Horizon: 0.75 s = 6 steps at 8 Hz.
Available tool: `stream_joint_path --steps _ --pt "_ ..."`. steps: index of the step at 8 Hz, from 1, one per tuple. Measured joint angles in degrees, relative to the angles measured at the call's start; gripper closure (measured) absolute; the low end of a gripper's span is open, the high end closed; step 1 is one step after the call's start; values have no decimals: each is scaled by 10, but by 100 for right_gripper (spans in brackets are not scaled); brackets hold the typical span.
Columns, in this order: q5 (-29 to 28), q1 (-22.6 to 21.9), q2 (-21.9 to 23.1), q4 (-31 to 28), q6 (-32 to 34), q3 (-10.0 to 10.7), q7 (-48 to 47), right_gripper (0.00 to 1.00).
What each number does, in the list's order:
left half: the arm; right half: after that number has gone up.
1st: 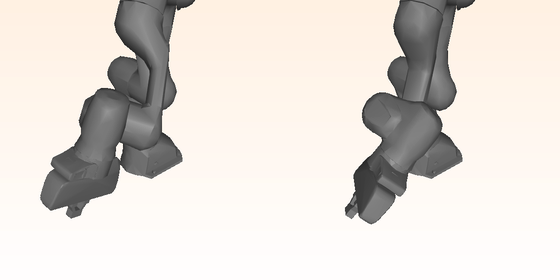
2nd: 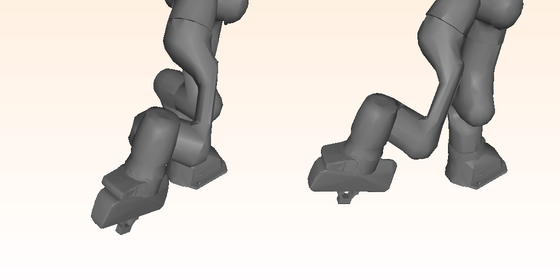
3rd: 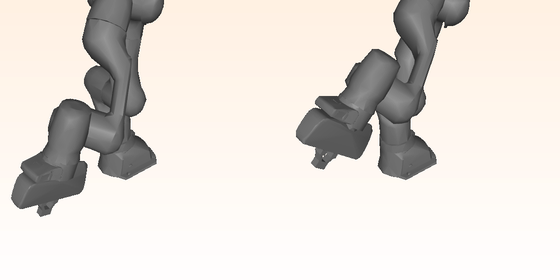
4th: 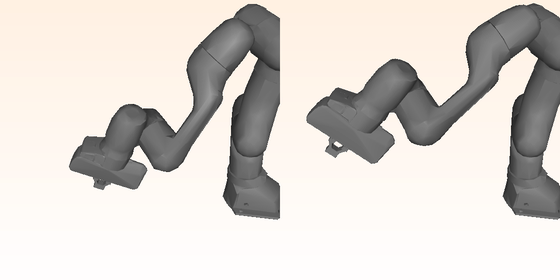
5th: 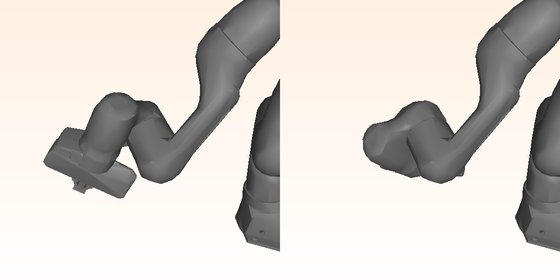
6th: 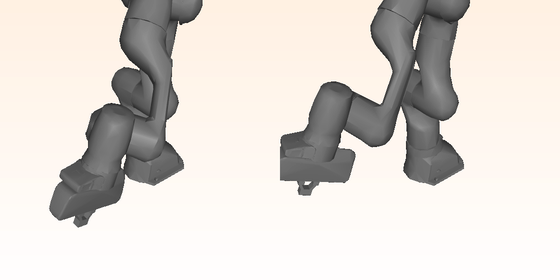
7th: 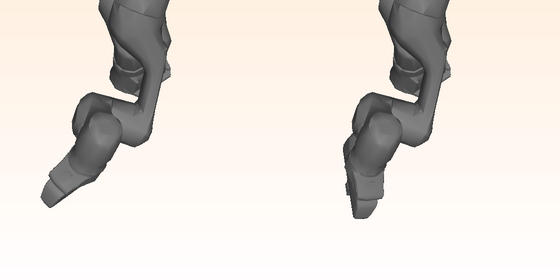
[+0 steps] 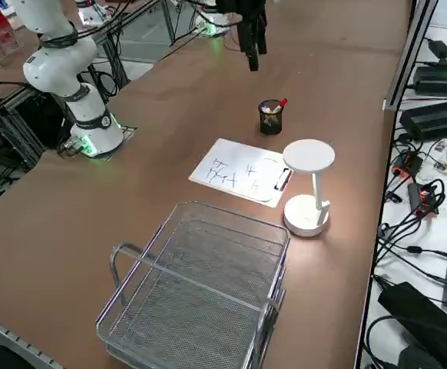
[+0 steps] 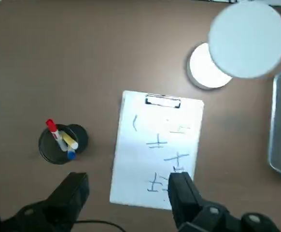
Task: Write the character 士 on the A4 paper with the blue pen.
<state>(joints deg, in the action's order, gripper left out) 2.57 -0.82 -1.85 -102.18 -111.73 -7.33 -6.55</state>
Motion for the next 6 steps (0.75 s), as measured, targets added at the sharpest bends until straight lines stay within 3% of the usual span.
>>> stream_joint_path --steps 3,6 --pt "-26 0 31 37 98 54 3 0" --pt "-28 -1 34 75 161 89 36 0"
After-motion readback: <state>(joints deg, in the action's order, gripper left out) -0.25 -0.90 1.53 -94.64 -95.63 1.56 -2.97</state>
